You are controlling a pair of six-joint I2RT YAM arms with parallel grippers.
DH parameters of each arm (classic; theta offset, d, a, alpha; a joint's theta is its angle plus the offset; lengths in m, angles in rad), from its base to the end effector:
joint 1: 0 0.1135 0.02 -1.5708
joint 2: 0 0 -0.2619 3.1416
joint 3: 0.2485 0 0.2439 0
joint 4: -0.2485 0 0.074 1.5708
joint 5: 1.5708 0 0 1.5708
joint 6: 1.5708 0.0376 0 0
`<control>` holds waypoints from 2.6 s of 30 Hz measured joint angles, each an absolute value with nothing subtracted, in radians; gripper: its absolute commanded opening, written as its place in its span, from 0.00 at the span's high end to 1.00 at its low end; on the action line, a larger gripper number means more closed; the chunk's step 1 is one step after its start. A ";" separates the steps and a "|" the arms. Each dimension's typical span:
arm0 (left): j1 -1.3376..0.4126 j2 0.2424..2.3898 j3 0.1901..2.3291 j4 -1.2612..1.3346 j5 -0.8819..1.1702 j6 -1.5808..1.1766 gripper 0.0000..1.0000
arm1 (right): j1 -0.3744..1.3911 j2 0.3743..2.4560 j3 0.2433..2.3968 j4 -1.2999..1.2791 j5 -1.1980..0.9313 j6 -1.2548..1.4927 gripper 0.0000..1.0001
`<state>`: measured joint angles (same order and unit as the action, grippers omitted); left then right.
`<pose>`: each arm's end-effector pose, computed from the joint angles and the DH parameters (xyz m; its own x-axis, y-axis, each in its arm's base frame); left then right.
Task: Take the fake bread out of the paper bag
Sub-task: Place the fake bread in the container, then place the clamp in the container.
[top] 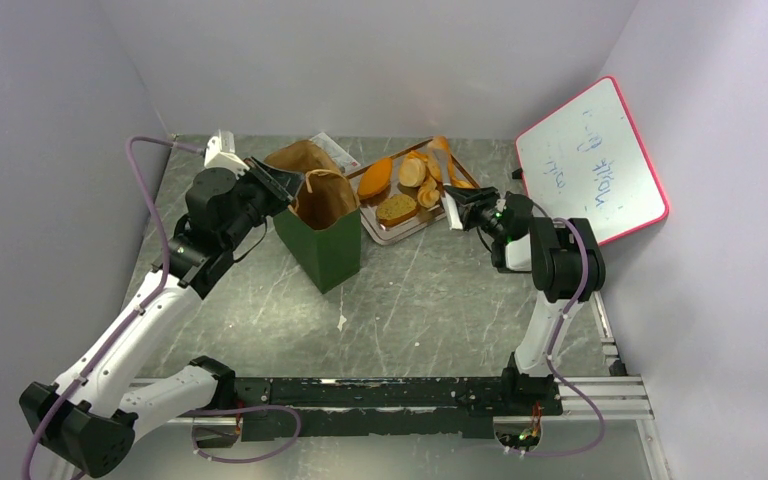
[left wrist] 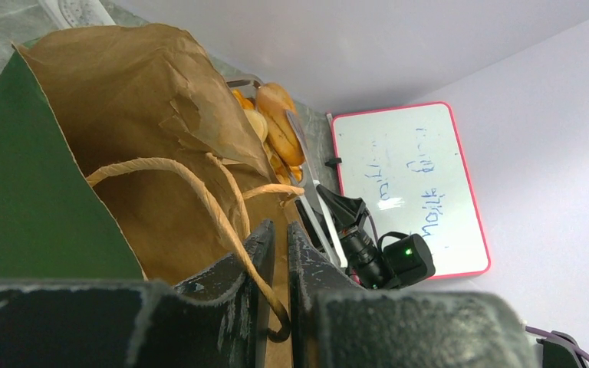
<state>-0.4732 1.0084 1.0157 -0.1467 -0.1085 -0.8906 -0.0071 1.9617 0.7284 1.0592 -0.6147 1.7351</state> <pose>0.2036 -0.0997 0.3813 -0.3558 -0.6861 -0.6345 0.1288 0.6365 -0.7604 0.3580 0.0191 0.1343 -0.5263 0.8097 0.2596 0.2628 -0.1355 0.9553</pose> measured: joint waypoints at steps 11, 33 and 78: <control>-0.473 1.005 1.012 -0.146 -0.107 -0.891 0.93 | -0.004 1.962 0.729 1.055 -0.612 1.736 0.56; -0.473 1.005 1.006 -0.146 -0.101 -0.891 0.93 | -0.003 1.832 0.891 0.570 -0.574 1.402 0.66; -0.473 1.015 1.004 -0.131 -0.085 -0.899 0.93 | 0.129 1.887 1.283 -0.155 -0.186 0.598 0.48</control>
<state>-0.4728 1.0145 1.0042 -0.1307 -0.0849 -0.8986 0.1291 1.8874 1.2831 -0.1555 -0.1860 0.5980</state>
